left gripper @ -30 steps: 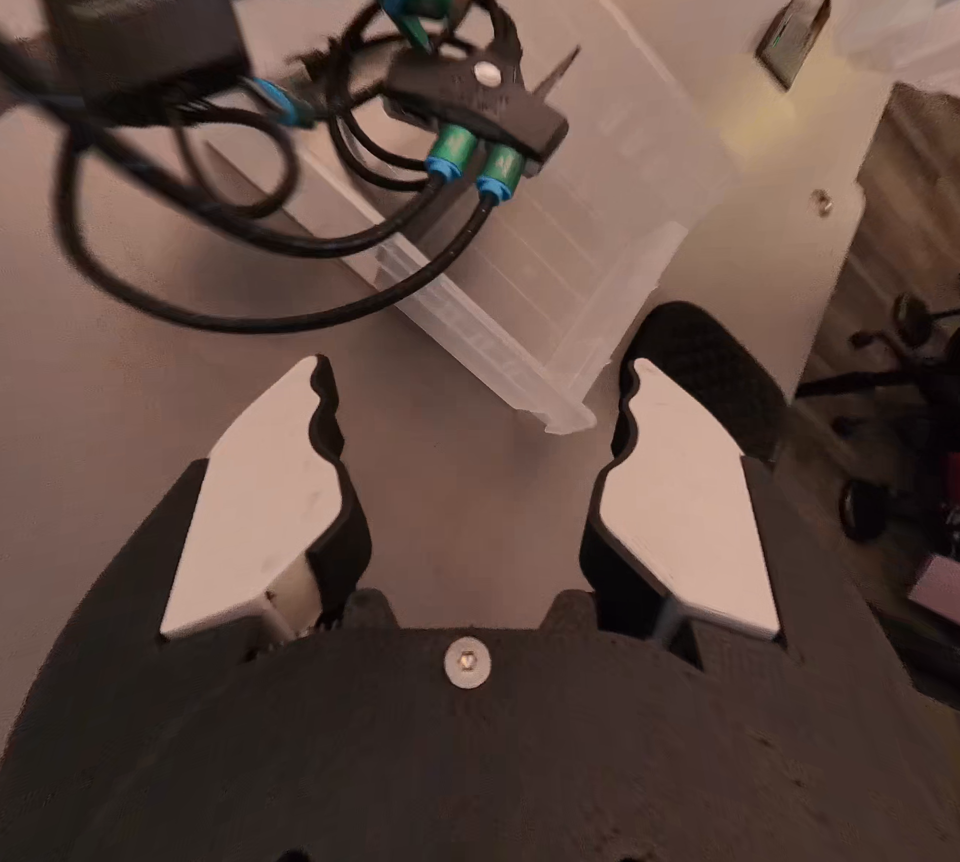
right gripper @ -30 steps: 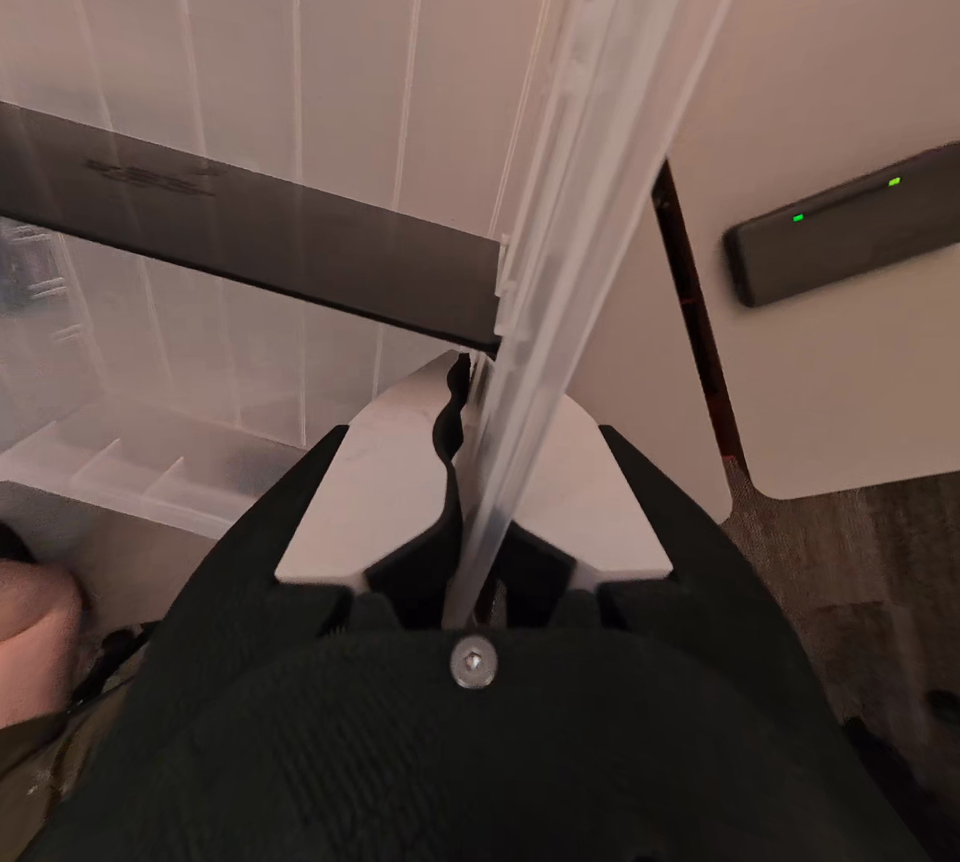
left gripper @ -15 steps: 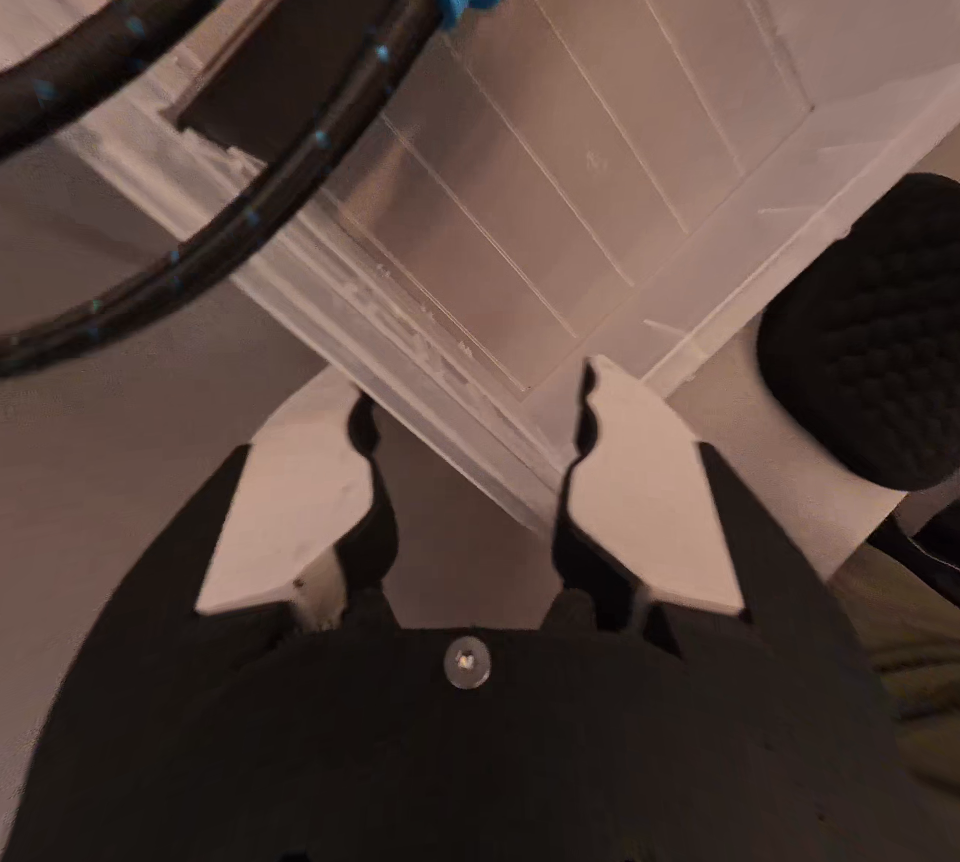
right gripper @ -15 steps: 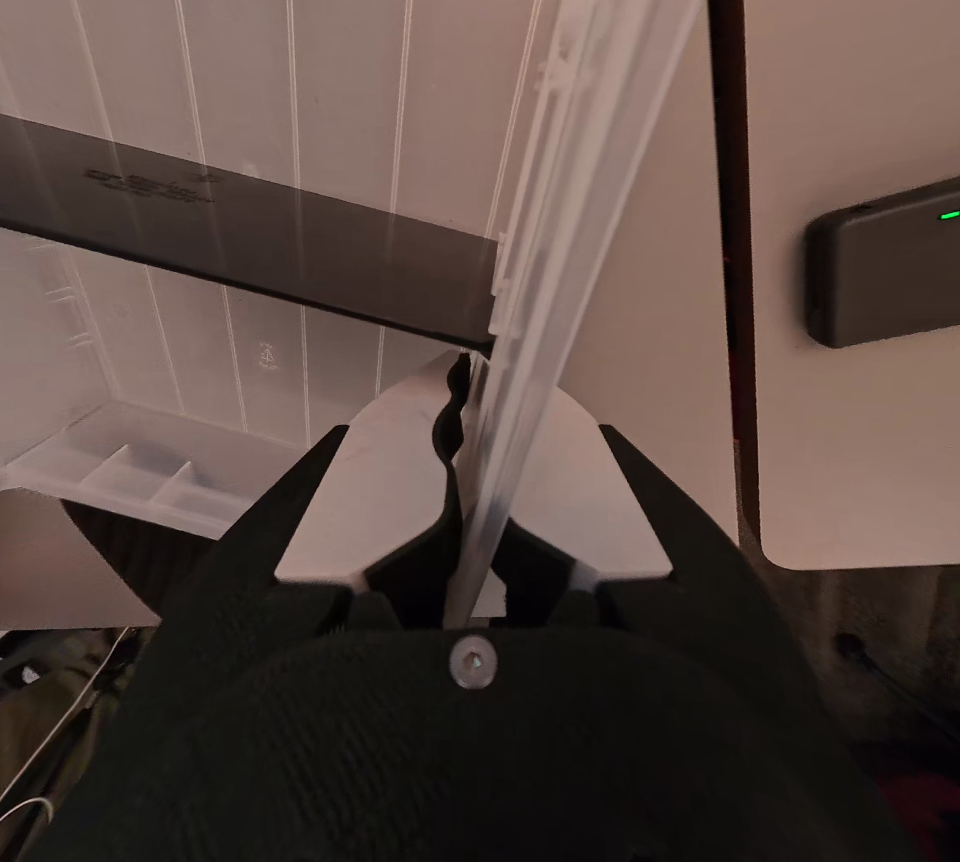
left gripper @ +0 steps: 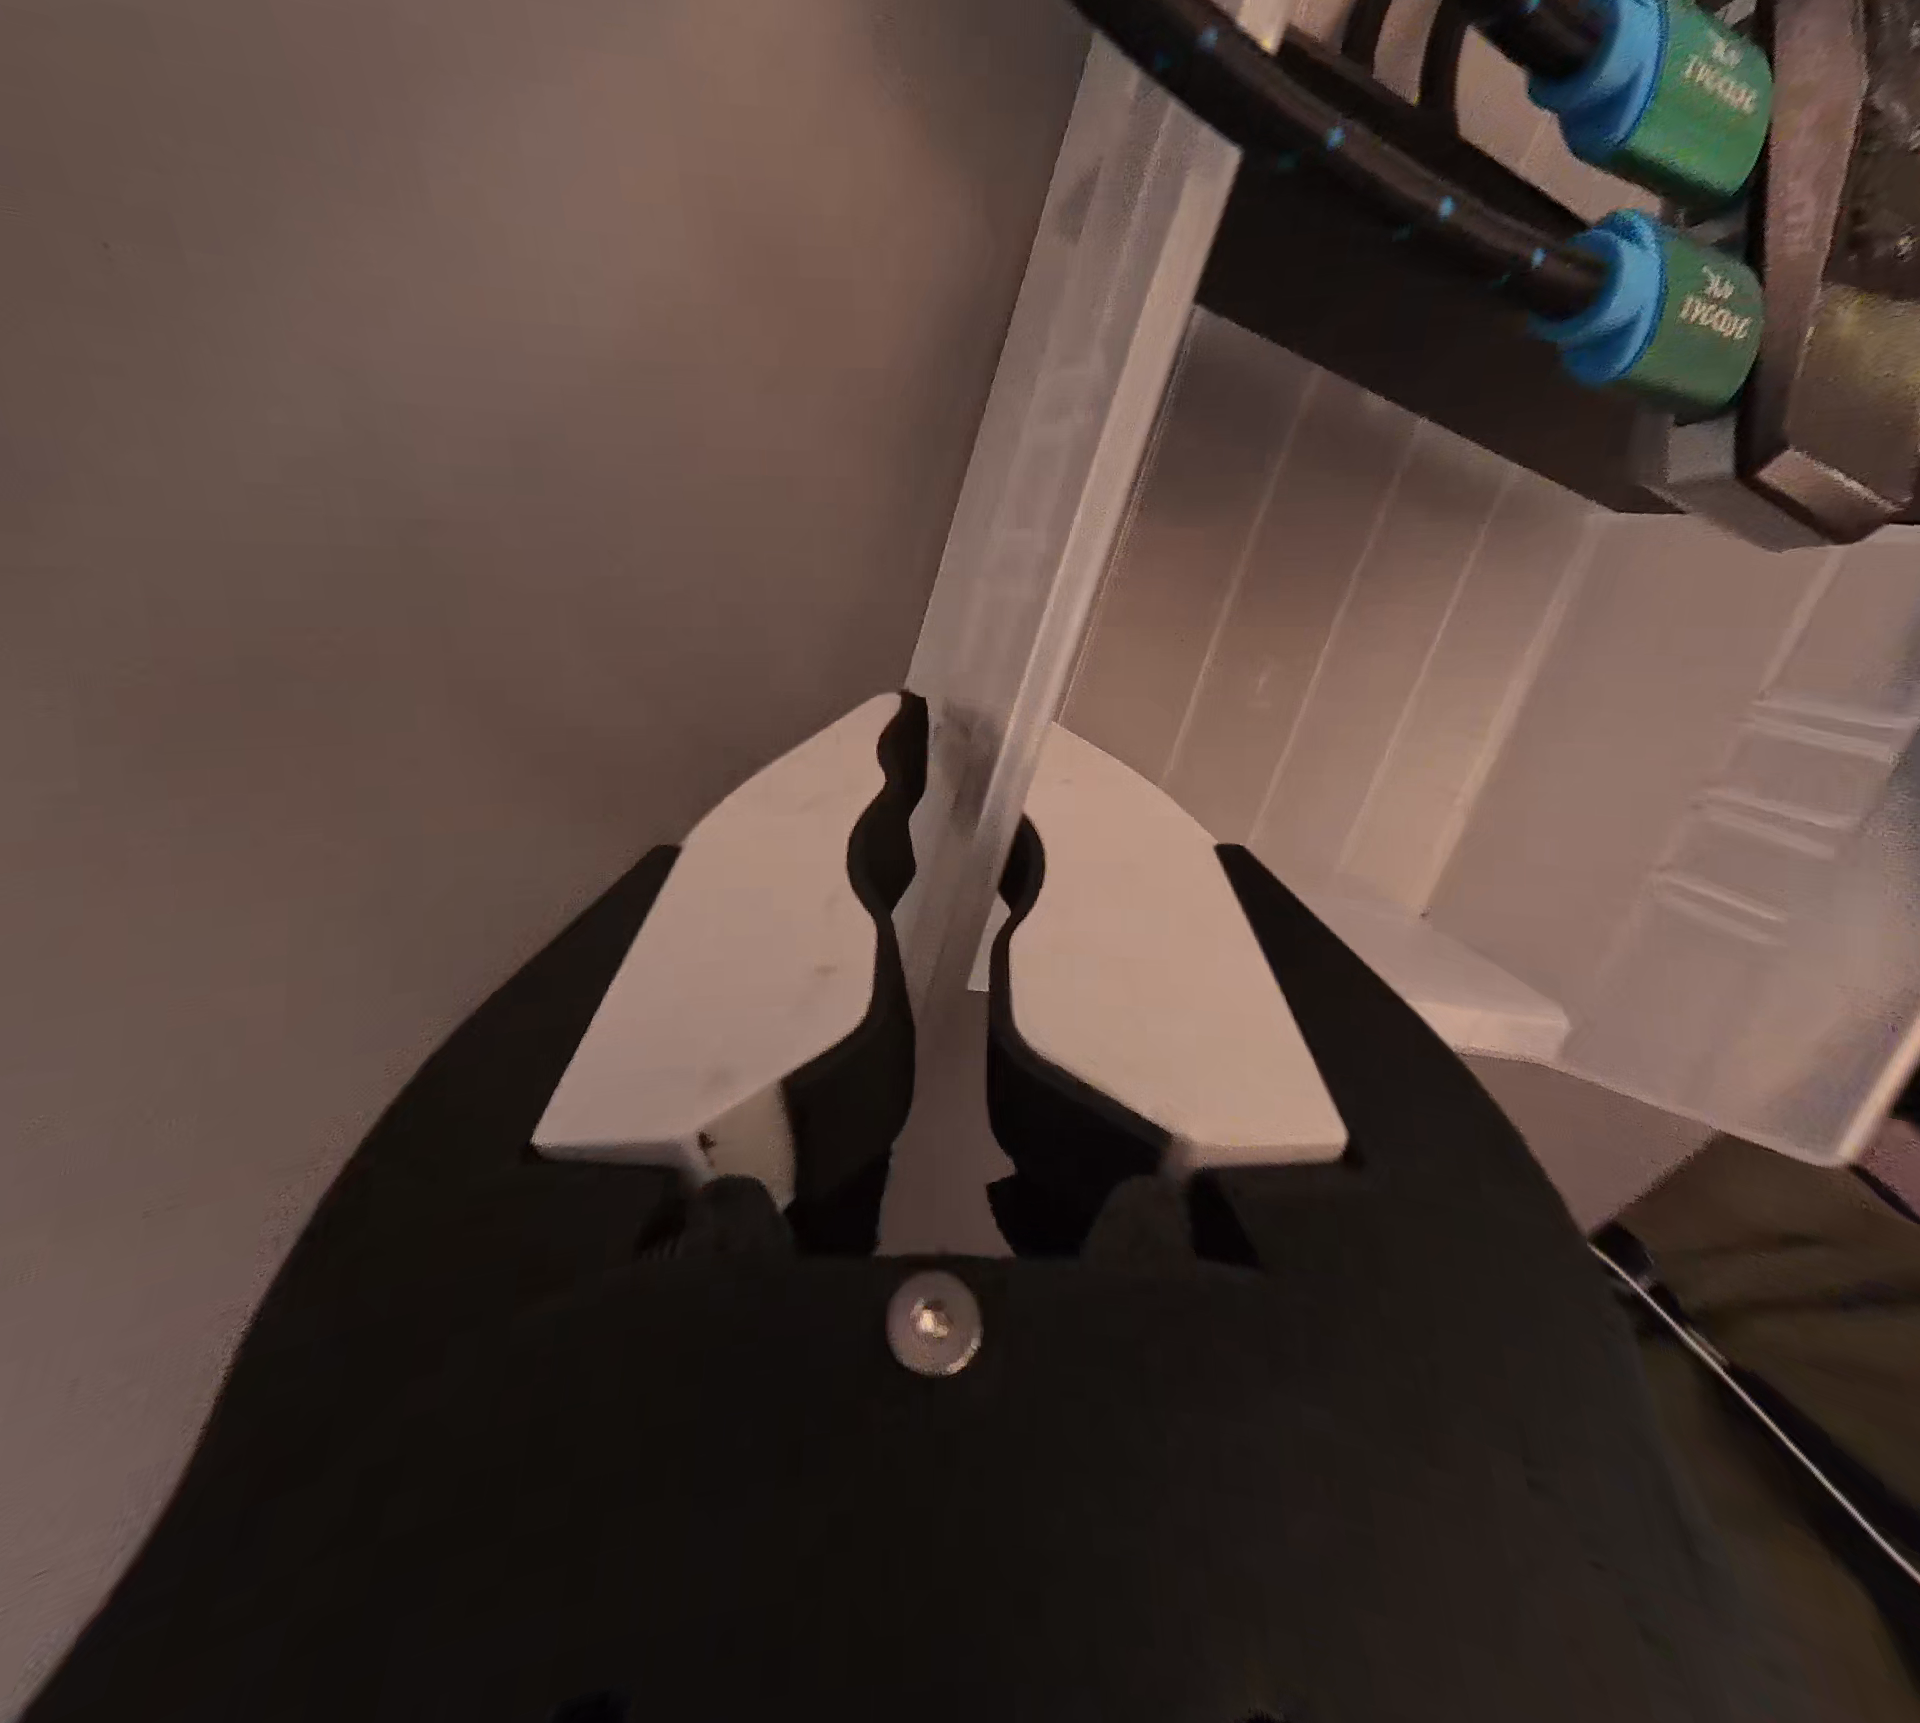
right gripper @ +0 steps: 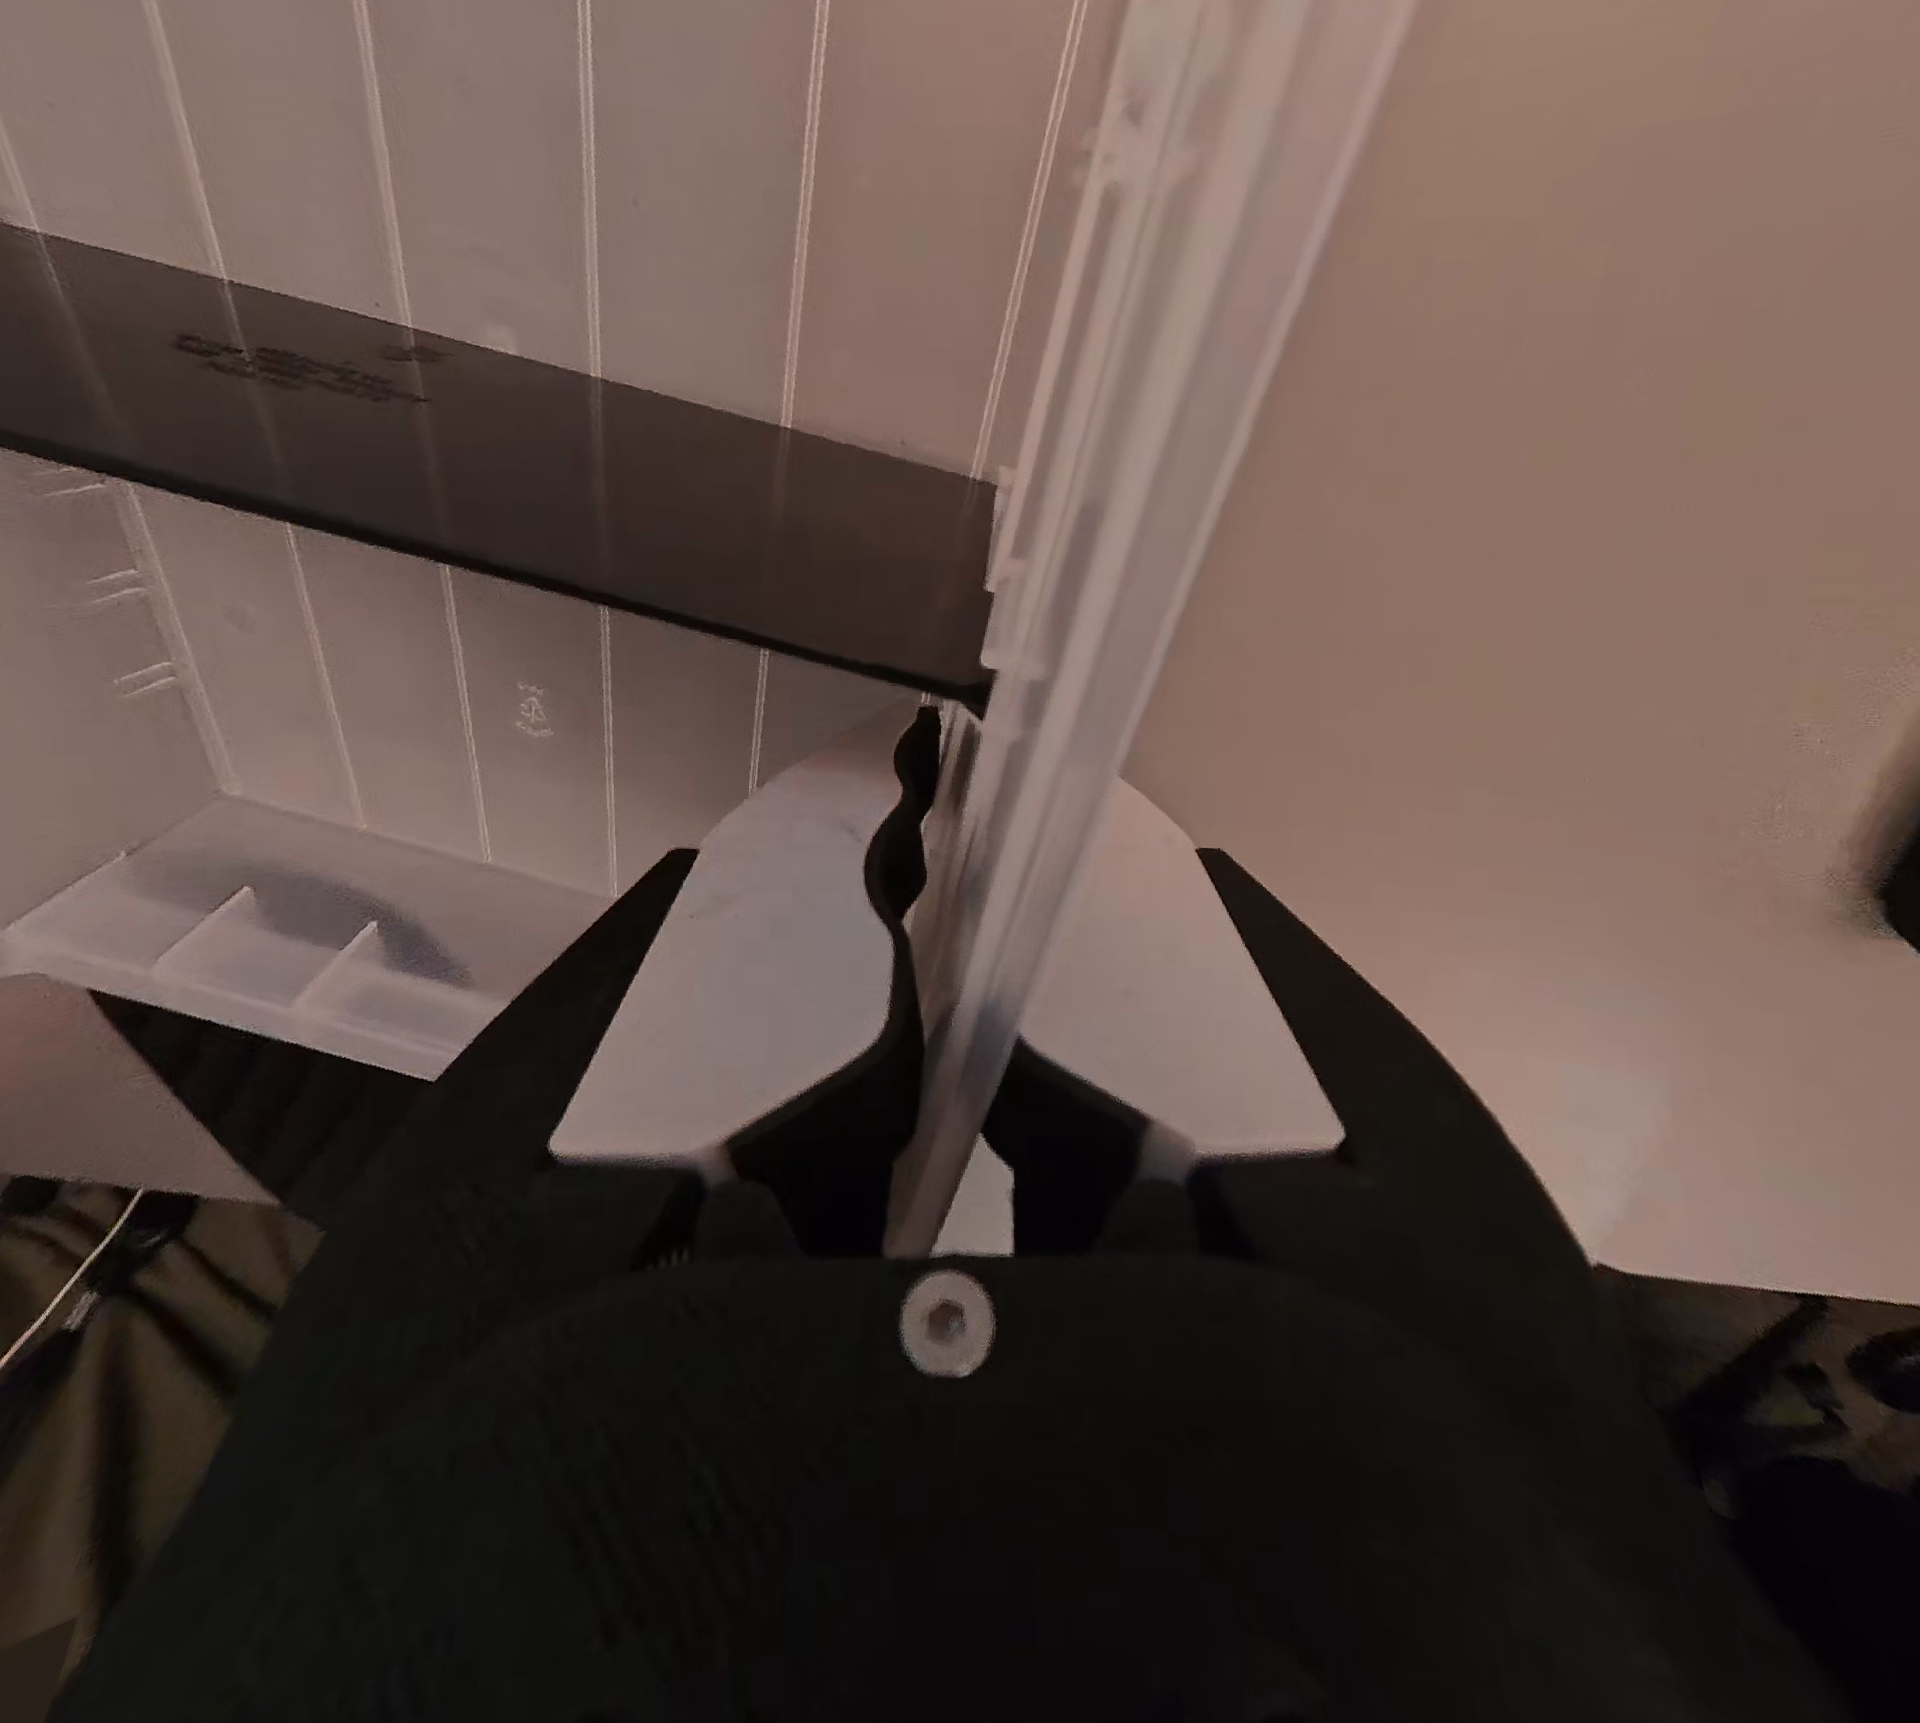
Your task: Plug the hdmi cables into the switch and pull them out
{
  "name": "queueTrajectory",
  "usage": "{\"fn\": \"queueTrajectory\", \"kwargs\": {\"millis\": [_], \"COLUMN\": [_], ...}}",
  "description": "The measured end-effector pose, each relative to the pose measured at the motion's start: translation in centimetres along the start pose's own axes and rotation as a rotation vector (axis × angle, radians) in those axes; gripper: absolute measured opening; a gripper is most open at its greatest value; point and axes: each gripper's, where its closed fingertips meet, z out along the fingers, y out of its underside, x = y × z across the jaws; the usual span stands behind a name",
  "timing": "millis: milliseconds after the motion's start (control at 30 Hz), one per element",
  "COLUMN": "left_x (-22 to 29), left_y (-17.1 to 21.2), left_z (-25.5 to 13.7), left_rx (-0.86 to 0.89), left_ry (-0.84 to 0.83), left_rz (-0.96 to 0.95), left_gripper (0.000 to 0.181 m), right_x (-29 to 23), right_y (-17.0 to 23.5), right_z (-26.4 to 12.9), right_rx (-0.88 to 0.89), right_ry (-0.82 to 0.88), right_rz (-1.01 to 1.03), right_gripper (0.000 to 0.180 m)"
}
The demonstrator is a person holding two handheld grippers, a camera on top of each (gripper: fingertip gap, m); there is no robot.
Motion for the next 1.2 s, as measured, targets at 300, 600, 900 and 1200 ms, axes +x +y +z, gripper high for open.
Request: {"fn": "queueTrajectory", "kwargs": {"millis": [300, 600, 900, 1200], "left_x": [-11.8, -15.2, -14.6, -16.6], "left_y": [10.0, 13.8, 16.6, 18.0], "left_z": [-5.9, -7.6, -8.2, -9.1], "left_rx": [0.137, 0.268, 0.238, 0.333], "left_ry": [-0.077, -0.059, -0.069, -0.106], "left_rz": [-0.383, -0.576, -0.564, -0.646], "left_gripper": [0.014, 0.013, 0.012, 0.012], "right_x": [-4.4, -5.5, -3.5, -4.6], "right_y": [-2.4, -4.4, -4.6, -4.6], "right_z": [0.8, 1.0, 0.8, 1.0], "right_rx": [-0.031, -0.074, -0.127, -0.140], "right_ry": [0.009, 0.033, 0.044, 0.034], "right_rz": [-0.098, -0.167, -0.162, -0.151], "right_gripper": [0.004, 0.004, 0.004, 0.004]}}
